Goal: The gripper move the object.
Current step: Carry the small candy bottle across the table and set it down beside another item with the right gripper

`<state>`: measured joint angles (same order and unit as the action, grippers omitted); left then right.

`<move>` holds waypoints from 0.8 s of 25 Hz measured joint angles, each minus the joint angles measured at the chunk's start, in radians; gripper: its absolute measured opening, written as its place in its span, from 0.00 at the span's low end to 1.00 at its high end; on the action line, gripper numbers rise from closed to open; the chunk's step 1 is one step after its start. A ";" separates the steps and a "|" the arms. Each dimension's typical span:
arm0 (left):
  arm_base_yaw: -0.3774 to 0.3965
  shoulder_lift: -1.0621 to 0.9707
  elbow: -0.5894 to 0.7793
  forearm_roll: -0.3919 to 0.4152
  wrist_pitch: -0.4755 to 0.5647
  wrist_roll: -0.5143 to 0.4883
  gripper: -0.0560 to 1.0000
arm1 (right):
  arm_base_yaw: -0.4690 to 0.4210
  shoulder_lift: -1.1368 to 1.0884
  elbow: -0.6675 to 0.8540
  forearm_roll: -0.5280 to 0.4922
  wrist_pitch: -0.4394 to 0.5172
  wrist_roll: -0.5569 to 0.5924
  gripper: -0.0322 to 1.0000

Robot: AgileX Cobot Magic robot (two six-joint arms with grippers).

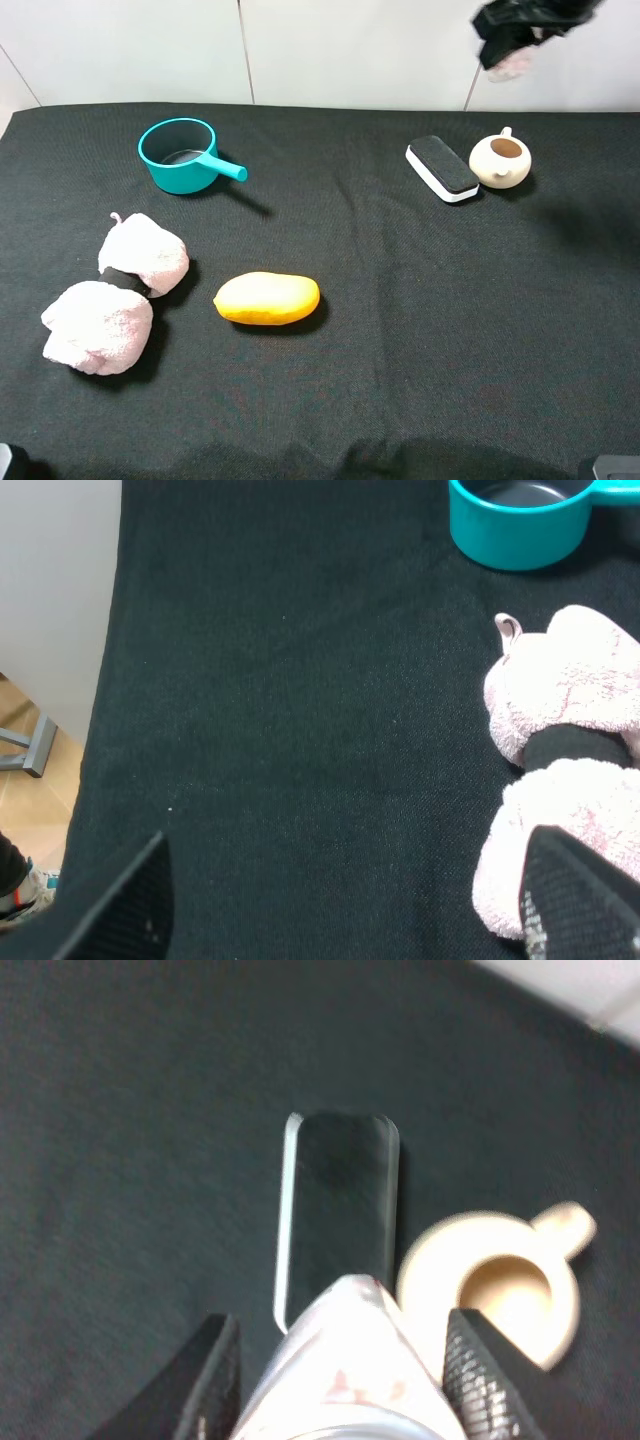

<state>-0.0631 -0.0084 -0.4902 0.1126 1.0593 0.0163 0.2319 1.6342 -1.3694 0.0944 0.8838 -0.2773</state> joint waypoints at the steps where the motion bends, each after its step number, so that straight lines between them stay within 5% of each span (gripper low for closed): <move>1: 0.000 0.000 0.000 0.000 0.000 0.000 0.78 | -0.016 -0.028 0.028 0.001 -0.008 -0.004 0.36; 10: 0.000 0.000 0.000 0.000 0.000 0.000 0.78 | -0.173 -0.168 0.232 0.010 -0.012 -0.076 0.36; 20: 0.000 0.000 0.000 0.000 0.000 0.000 0.78 | -0.306 -0.213 0.388 0.145 -0.057 -0.205 0.36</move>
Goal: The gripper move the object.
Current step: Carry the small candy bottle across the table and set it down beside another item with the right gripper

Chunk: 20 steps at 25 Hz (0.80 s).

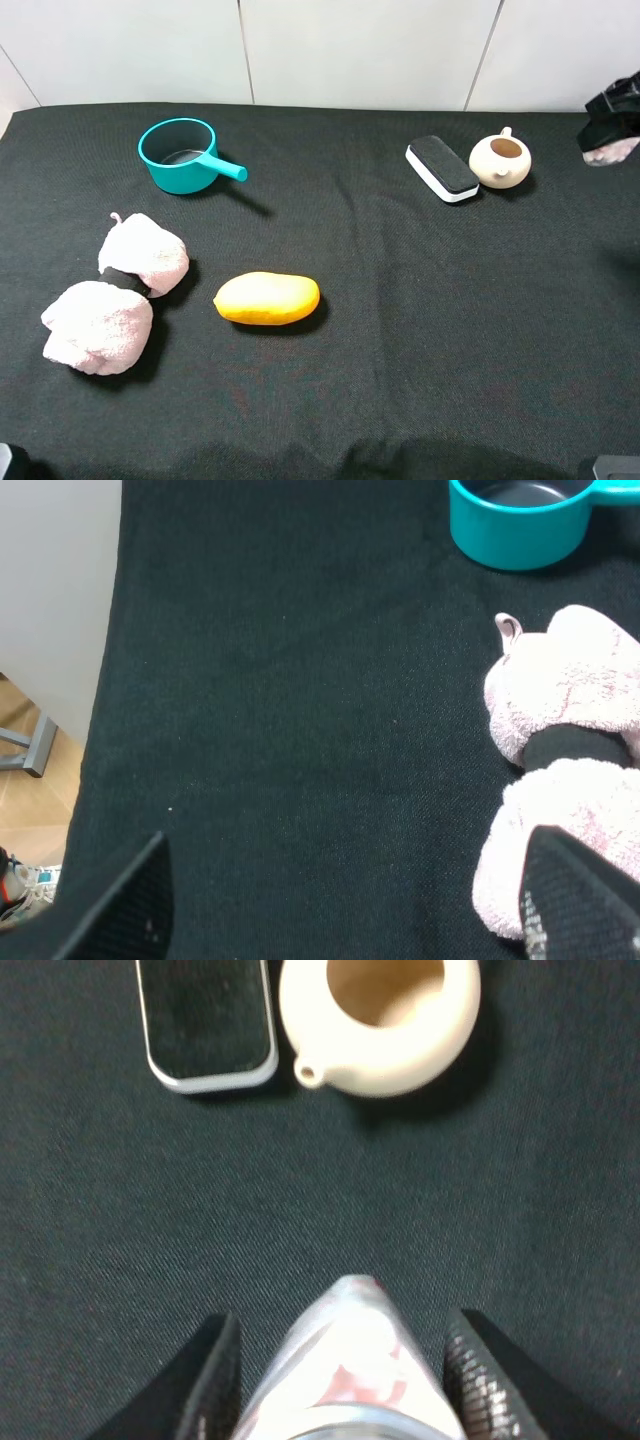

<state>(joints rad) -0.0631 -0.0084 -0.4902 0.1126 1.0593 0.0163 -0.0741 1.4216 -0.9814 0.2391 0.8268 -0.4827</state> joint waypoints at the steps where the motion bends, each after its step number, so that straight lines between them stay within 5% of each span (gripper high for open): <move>1: 0.000 0.000 0.000 0.000 0.000 0.000 0.78 | -0.009 -0.003 0.017 0.005 -0.006 -0.005 0.36; 20: 0.000 0.000 0.000 0.000 0.000 0.000 0.78 | -0.089 0.027 0.131 0.036 -0.244 -0.009 0.36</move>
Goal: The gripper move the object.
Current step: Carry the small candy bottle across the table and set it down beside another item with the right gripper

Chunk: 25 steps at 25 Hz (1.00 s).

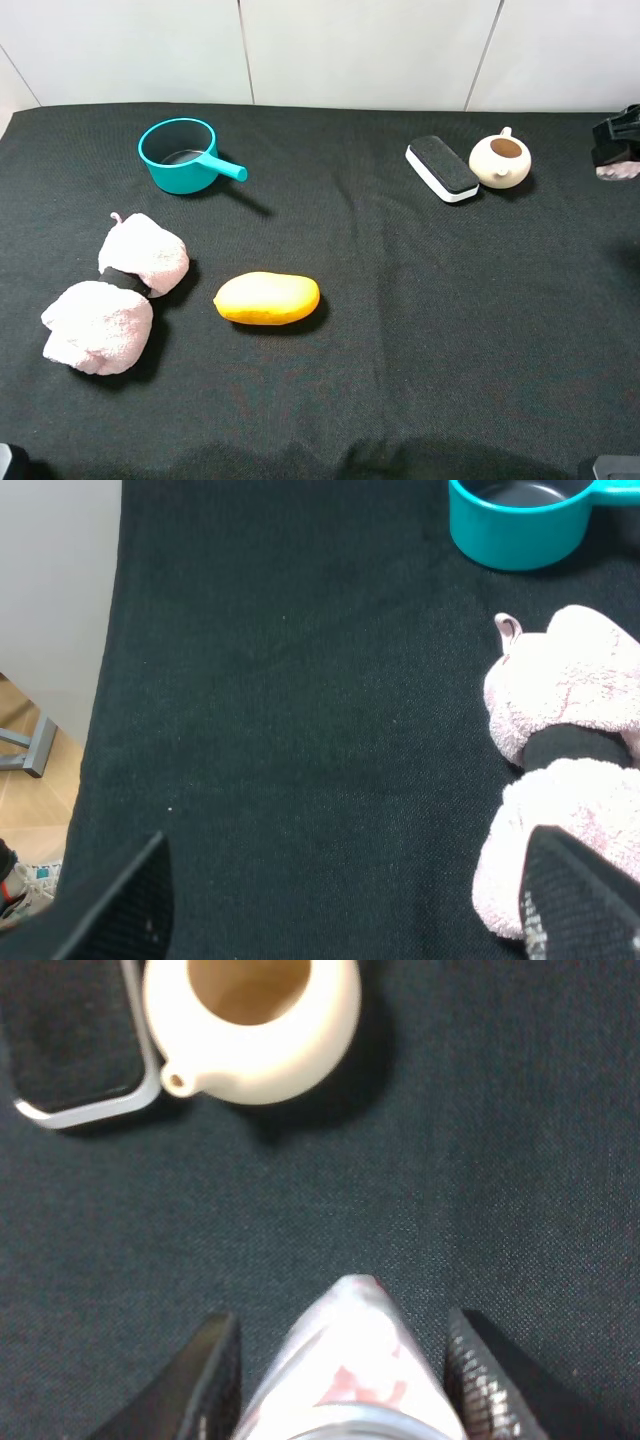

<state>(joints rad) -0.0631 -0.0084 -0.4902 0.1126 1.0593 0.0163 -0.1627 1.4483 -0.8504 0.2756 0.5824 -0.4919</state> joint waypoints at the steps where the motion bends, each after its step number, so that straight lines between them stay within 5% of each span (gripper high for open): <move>1: 0.000 0.000 0.000 0.000 0.000 0.000 0.78 | -0.003 0.015 0.000 0.003 -0.010 -0.005 0.36; 19: 0.000 0.000 0.000 0.000 0.000 0.000 0.78 | -0.004 0.302 -0.128 0.096 -0.074 -0.112 0.36; 25: 0.000 0.000 0.000 0.000 0.000 0.000 0.78 | -0.004 0.390 -0.147 0.202 -0.090 -0.207 0.36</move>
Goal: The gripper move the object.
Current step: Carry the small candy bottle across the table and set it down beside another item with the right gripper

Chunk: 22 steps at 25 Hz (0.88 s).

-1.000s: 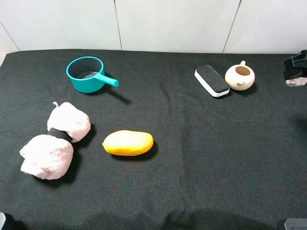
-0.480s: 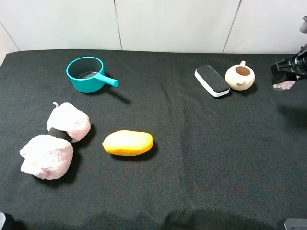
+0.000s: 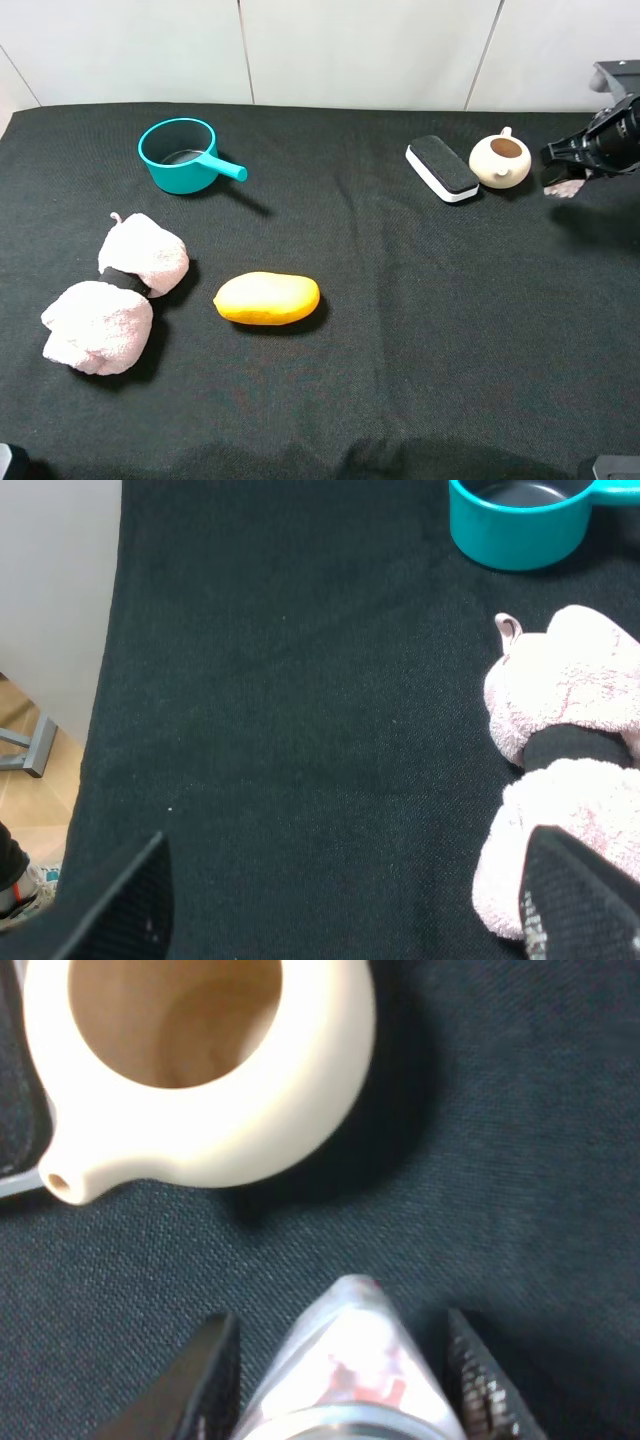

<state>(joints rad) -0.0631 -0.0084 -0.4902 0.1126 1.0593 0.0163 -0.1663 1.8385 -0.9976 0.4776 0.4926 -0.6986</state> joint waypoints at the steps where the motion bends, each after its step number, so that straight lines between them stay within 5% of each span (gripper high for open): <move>1: 0.000 0.000 0.000 0.000 0.000 0.000 0.78 | 0.000 0.008 0.000 0.014 0.000 -0.013 0.36; 22: 0.000 0.000 0.000 0.000 0.000 0.000 0.78 | 0.056 0.036 0.000 0.042 -0.024 -0.053 0.36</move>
<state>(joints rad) -0.0631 -0.0084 -0.4902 0.1126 1.0593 0.0163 -0.1108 1.8743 -0.9976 0.5200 0.4687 -0.7513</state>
